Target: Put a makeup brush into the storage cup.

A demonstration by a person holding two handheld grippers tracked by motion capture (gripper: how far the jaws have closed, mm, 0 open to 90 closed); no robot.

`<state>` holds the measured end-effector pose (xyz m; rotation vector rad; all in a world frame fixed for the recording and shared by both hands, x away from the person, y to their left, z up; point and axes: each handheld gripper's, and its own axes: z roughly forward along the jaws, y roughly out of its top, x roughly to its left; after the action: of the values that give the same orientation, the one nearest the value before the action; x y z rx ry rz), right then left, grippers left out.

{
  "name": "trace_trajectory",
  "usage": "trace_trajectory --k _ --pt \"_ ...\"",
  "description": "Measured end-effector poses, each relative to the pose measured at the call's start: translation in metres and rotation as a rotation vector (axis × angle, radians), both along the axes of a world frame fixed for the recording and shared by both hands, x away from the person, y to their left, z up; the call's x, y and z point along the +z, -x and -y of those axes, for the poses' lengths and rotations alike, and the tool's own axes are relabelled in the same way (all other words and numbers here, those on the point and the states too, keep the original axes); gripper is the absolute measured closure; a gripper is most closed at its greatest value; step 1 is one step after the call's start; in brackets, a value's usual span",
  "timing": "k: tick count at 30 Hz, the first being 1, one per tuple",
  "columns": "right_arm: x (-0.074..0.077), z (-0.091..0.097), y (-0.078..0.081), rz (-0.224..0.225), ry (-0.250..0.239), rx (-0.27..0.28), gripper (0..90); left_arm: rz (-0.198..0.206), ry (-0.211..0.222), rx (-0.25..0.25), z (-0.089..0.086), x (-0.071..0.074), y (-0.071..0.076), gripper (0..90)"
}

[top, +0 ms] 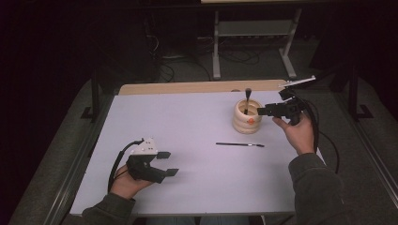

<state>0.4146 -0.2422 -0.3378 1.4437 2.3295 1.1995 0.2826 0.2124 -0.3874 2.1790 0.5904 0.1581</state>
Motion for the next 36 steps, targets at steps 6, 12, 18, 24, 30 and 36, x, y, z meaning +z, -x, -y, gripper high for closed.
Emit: trace_trajectory --k 6,12,18,24,30,36 --pt "0.003 -0.002 0.01 0.03 0.019 0.037 48.1 0.004 0.0 -0.004 -0.001 0.0 -0.001 31.7" --pt "0.006 -0.005 0.016 0.045 0.004 0.088 46.0 0.009 0.001 0.0 -0.003 0.001 -0.002 31.7" --pt "0.005 -0.01 0.022 0.068 0.034 0.145 38.8 0.005 0.003 0.004 -0.003 0.001 -0.002 31.7" --pt "0.001 -0.021 0.031 0.063 0.049 0.201 30.0 0.007 0.001 0.004 -0.003 0.002 -0.002 31.4" --pt "0.001 -0.026 0.037 0.074 0.044 0.243 25.9 0.003 0.015 0.011 -0.004 0.002 -0.002 31.4" --pt "0.002 -0.03 0.044 0.1 0.052 0.285 24.9 0.003 0.012 0.013 -0.005 0.002 -0.003 30.9"
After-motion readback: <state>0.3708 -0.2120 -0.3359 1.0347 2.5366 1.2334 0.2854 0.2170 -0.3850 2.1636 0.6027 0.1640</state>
